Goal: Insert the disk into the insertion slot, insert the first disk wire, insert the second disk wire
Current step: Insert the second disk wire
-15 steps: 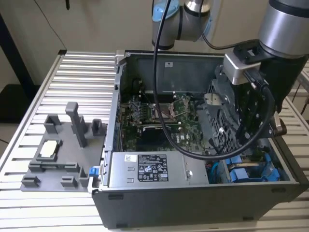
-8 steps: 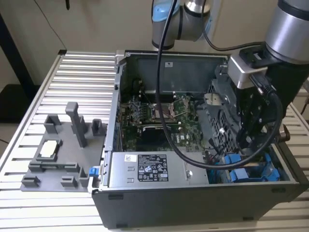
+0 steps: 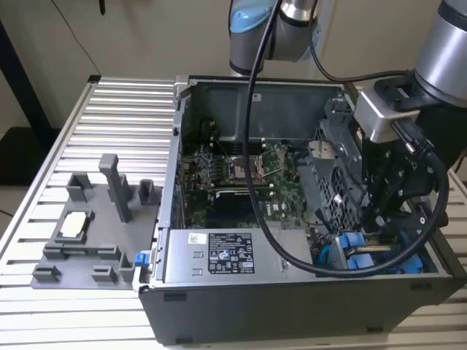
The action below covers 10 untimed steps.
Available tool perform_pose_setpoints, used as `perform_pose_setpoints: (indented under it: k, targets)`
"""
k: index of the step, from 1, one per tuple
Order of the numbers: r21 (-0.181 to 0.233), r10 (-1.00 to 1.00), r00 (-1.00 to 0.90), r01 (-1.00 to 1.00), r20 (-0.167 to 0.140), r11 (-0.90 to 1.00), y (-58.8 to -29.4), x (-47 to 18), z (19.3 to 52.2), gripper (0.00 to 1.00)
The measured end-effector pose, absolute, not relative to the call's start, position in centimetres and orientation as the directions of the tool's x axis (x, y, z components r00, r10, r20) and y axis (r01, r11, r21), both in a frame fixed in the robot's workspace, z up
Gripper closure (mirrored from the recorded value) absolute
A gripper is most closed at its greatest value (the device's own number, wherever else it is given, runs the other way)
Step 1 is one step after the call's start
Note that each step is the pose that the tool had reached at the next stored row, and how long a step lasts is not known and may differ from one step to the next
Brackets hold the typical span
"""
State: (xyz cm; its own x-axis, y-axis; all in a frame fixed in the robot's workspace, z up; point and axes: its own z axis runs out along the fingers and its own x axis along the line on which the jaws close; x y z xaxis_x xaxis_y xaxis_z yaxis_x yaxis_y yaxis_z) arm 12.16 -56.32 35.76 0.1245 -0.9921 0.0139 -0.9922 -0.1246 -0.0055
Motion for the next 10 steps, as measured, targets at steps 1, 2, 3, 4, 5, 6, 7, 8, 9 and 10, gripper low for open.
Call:
perform_pose_setpoints:
  k: [1, 2, 3, 4, 5, 6, 7, 8, 9, 10]
  targets:
    - [0.002, -0.992, 0.125, -0.992, 0.013, -0.125, -56.4, 12.3, 35.8, 0.84]
    - [0.01, -0.992, 0.125, -0.992, 0.012, -0.125, -56.4, 12.5, 35.8, 0.84]
    - [0.019, -0.992, 0.125, -0.992, 0.011, -0.125, -56.5, 12.7, 35.8, 0.84]
    - [0.027, -0.992, 0.125, -0.992, 0.01, -0.125, -56.5, 12.9, 35.8, 0.84]
    - [0.036, -0.992, 0.125, -0.992, 0.009, -0.125, -56.5, 13.1, 35.8, 0.84]
    - [0.043, -0.992, 0.125, -0.991, 0.008, -0.125, -56.5, 13.3, 35.8, 0.84]
    - [0.052, -0.992, 0.125, -0.991, 0.007, -0.125, -56.5, 13.6, 35.8, 0.84]
    - [0.059, -0.992, 0.125, -0.99, 0.006, -0.125, -56.5, 13.8, 35.8, 0.84]
    - [0.067, -0.992, 0.125, -0.99, 0.005, -0.125, -56.5, 14.0, 35.8, 0.84]
    - [0.074, -0.992, 0.125, -0.989, 0.003, -0.125, -56.5, 14.2, 35.8, 0.84]
